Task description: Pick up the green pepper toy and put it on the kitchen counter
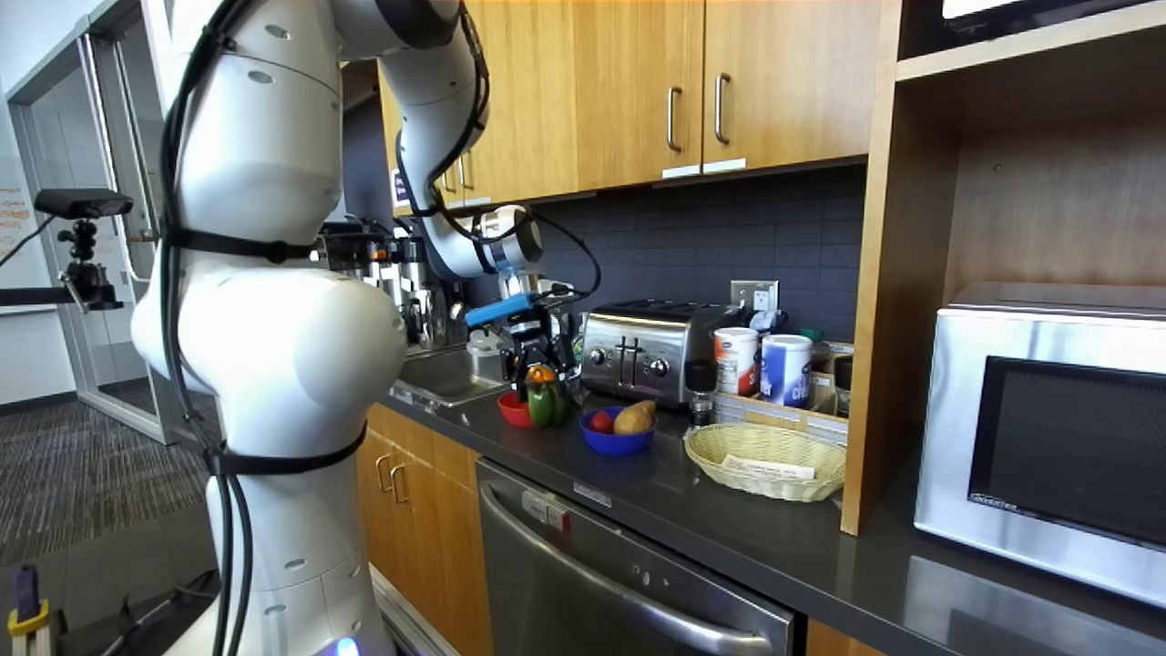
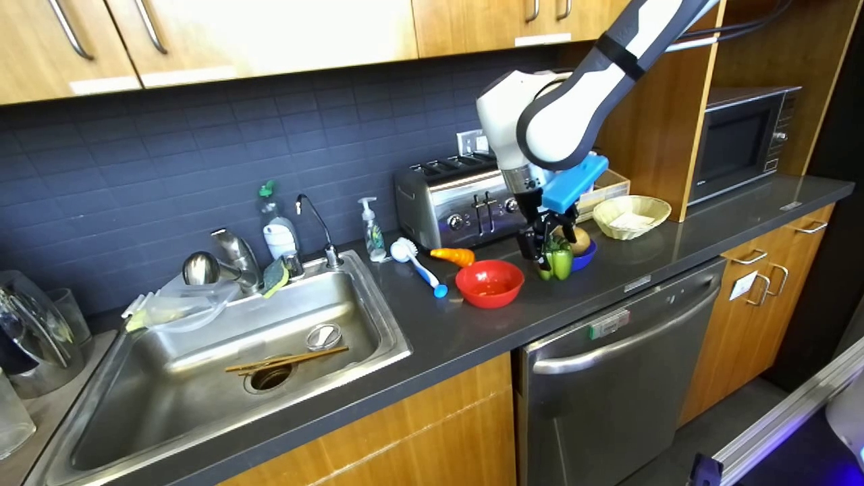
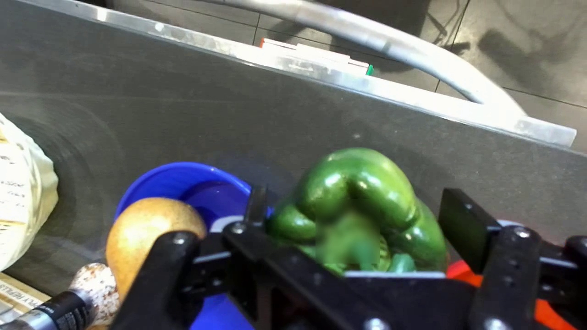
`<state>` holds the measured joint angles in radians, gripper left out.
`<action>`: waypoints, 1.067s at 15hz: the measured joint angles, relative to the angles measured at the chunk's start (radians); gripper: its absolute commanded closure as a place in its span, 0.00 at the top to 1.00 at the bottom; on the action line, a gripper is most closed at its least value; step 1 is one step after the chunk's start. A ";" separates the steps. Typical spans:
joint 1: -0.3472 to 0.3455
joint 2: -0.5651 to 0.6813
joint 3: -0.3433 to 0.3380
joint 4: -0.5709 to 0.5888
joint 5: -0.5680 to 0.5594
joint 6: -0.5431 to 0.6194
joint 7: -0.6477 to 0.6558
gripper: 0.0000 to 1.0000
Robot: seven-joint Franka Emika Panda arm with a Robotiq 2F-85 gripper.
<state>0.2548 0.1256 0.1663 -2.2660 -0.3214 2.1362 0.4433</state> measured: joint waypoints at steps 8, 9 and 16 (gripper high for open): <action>0.001 -0.009 0.007 -0.037 0.002 0.000 0.000 0.68; 0.001 -0.009 0.010 -0.040 0.002 0.000 0.000 0.68; 0.020 -0.009 0.034 -0.051 0.001 0.001 -0.009 0.68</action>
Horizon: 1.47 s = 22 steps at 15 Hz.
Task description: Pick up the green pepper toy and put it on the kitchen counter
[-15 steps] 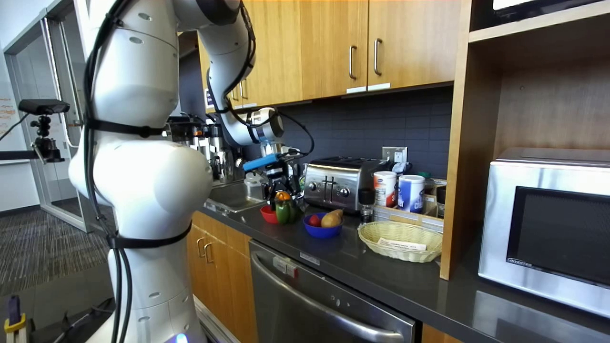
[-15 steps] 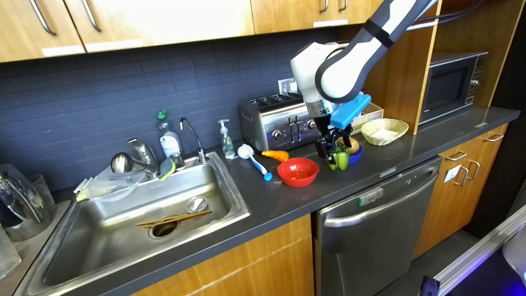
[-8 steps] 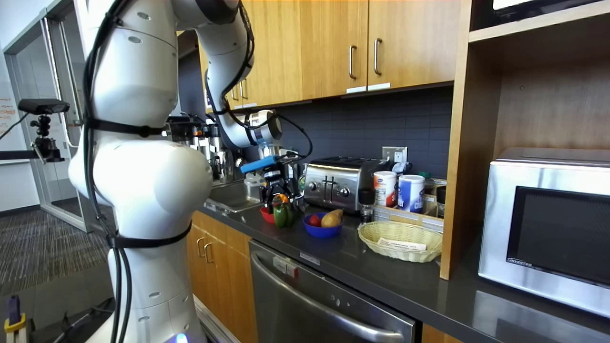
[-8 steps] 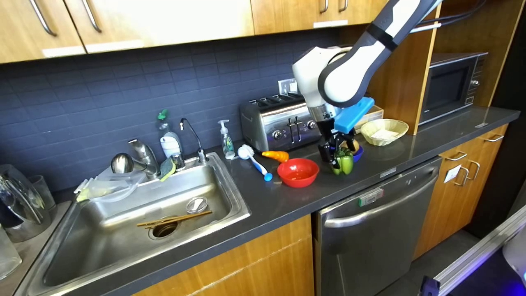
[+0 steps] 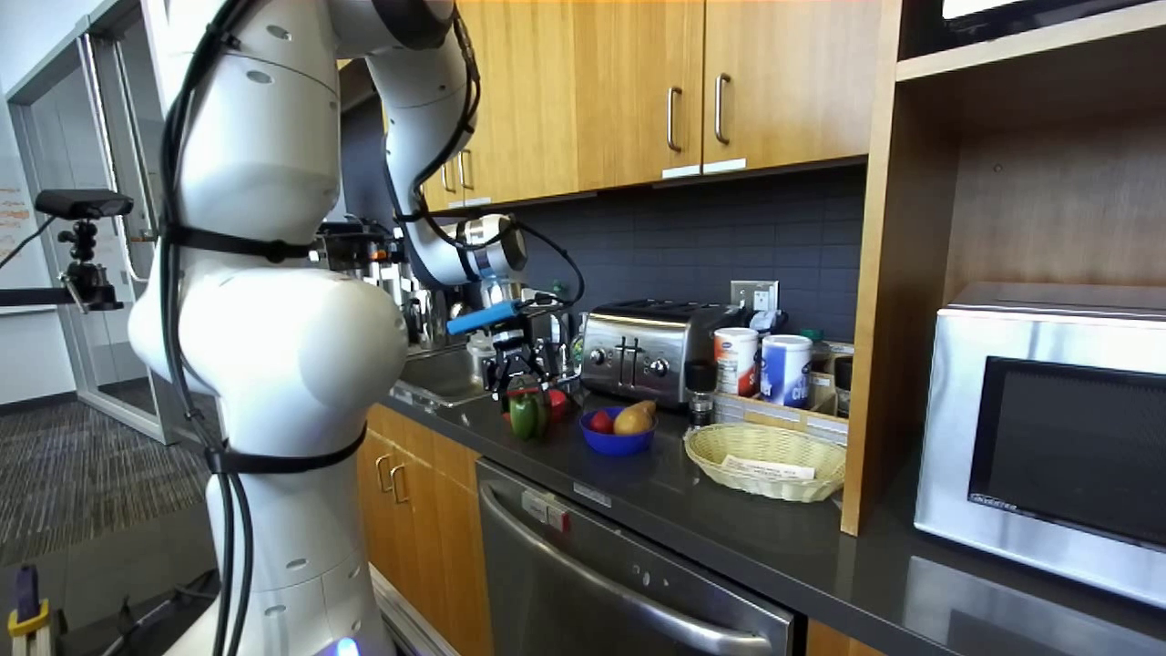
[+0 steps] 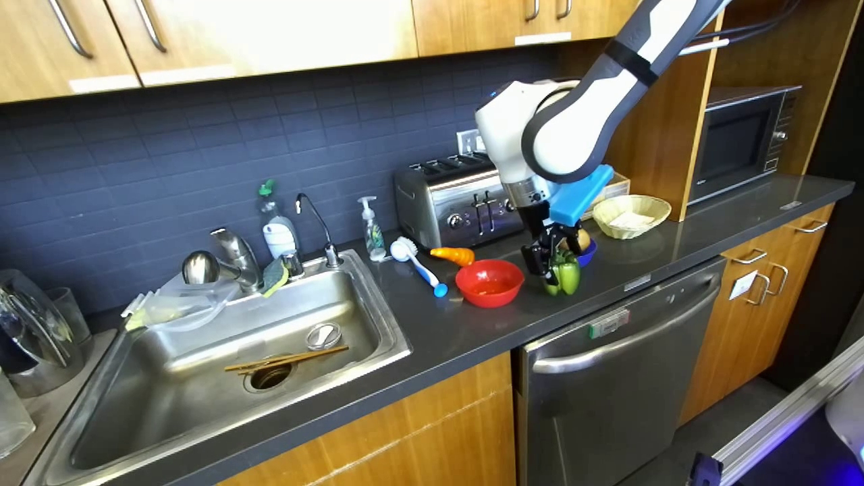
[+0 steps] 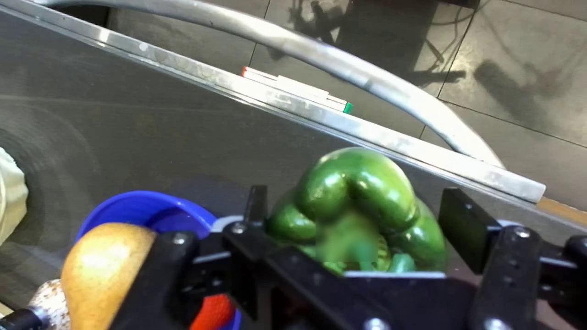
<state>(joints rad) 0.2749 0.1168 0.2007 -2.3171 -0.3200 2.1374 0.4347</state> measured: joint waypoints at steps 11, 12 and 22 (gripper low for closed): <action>0.007 0.000 0.014 0.001 -0.004 0.044 -0.051 0.68; 0.005 0.000 0.013 0.001 -0.004 0.046 -0.054 0.68; -0.011 0.020 0.002 0.004 -0.004 0.063 -0.085 0.68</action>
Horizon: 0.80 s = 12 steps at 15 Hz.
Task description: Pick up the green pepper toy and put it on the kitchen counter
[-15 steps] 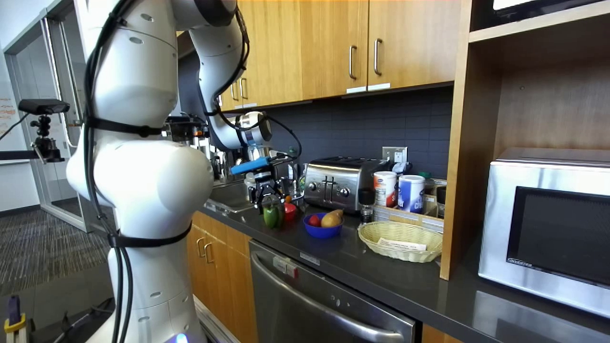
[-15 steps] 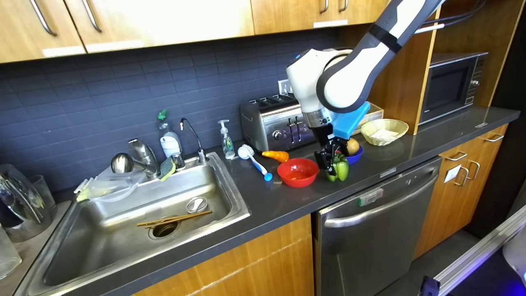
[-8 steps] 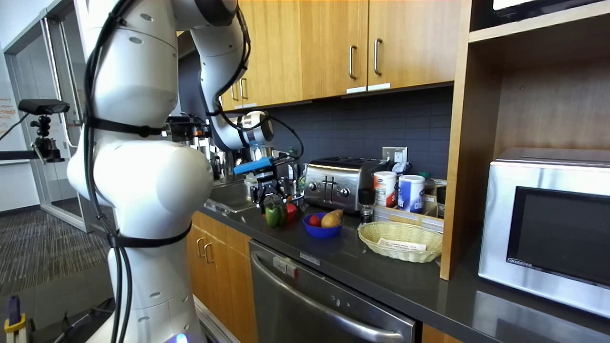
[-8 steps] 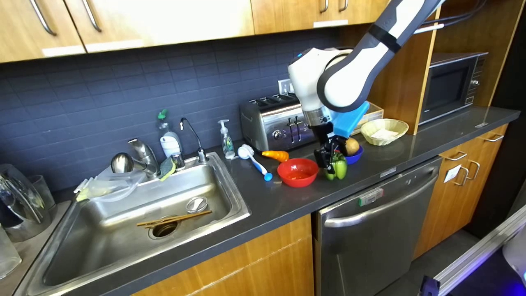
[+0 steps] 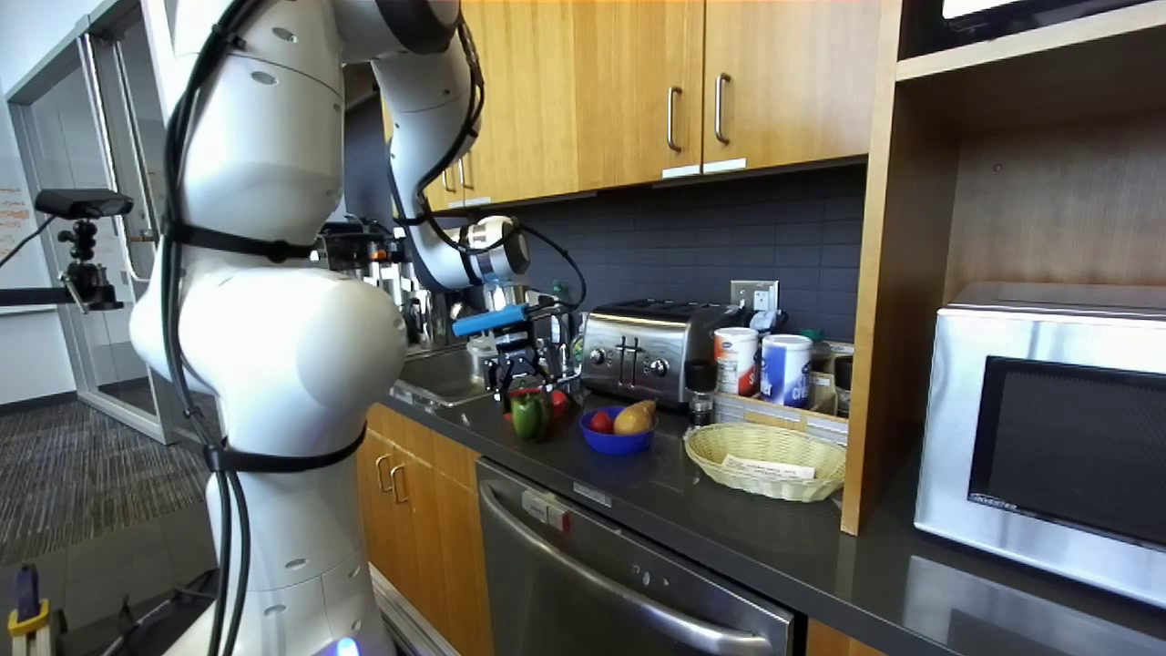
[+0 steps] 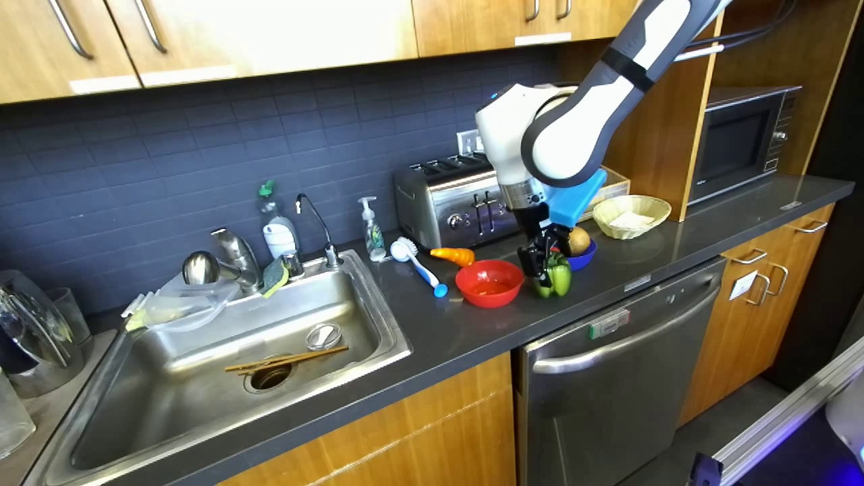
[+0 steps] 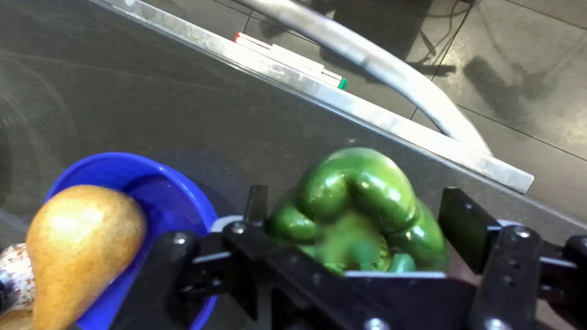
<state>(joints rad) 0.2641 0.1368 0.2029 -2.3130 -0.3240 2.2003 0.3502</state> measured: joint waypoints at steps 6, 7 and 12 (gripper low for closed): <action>0.000 0.007 -0.003 0.001 0.000 0.001 -0.007 1.00; 0.000 0.007 -0.003 0.001 0.000 0.001 -0.007 1.00; 0.001 0.006 -0.002 0.001 -0.007 0.012 -0.007 1.00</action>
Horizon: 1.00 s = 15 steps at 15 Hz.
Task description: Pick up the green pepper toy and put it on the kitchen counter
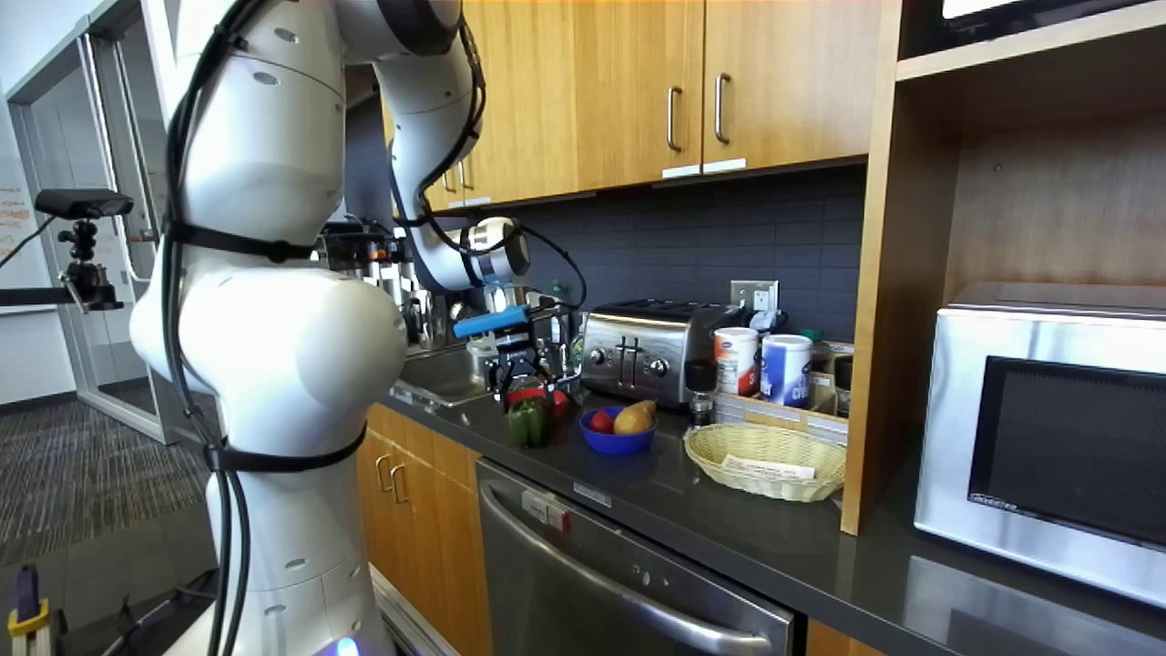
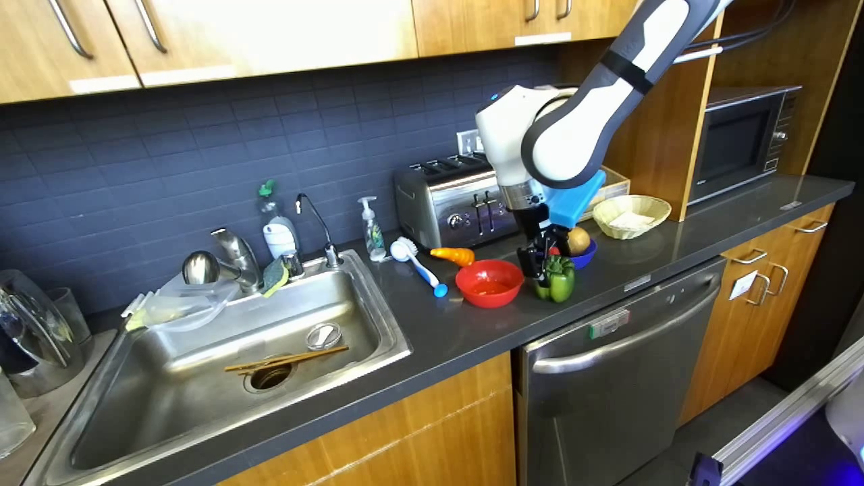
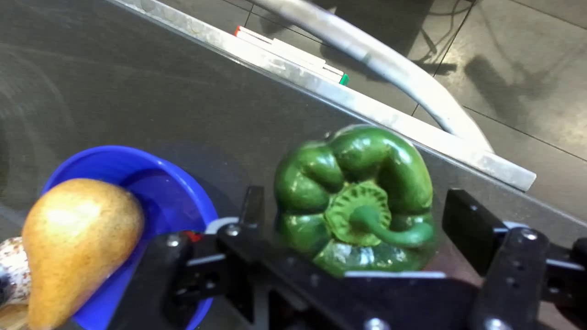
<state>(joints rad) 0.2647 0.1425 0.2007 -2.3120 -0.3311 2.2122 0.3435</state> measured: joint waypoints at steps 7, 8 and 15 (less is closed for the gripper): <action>0.023 -0.027 0.014 0.001 -0.026 0.000 0.003 1.00; 0.029 -0.038 0.019 0.001 -0.034 -0.002 0.005 1.00; 0.050 -0.076 0.053 0.011 -0.084 -0.009 0.006 1.00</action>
<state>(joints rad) 0.3144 0.0666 0.2541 -2.3011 -0.4148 2.2037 0.3497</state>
